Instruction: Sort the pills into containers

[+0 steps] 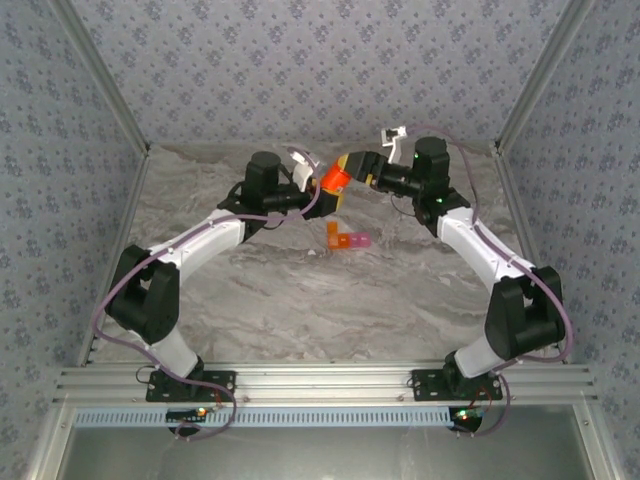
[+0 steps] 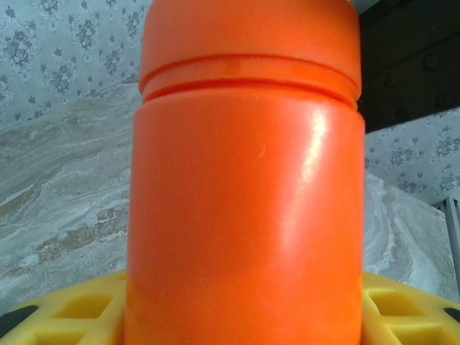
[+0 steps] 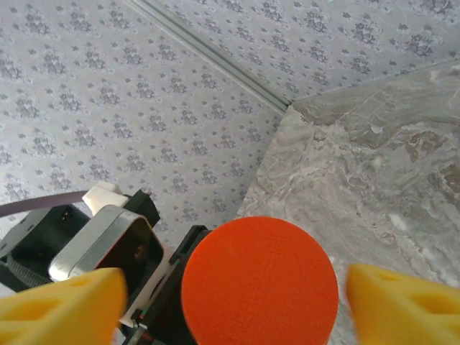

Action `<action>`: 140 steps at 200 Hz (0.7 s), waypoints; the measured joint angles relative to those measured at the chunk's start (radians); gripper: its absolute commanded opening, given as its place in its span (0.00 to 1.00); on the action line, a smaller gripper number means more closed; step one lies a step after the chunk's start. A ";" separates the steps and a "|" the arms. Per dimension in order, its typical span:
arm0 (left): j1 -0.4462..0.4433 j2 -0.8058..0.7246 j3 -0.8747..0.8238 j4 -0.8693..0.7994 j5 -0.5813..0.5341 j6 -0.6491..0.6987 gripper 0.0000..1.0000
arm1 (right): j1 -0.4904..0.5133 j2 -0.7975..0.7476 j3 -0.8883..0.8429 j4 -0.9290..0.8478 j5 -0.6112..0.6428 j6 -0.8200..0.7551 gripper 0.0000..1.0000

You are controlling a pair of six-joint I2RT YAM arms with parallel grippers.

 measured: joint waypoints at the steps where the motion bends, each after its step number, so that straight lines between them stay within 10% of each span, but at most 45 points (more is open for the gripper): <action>1: 0.000 0.000 0.000 0.000 -0.001 0.001 0.00 | -0.001 -0.001 0.001 -0.002 0.000 -0.003 0.99; 45: 0.000 0.000 0.000 -0.035 -0.026 0.037 0.00 | -0.035 -0.077 0.073 -0.217 0.083 -0.110 0.99; 140: 0.000 -0.002 0.000 -0.069 -0.047 0.069 0.00 | -0.029 -0.150 0.169 -0.701 0.760 -0.249 1.00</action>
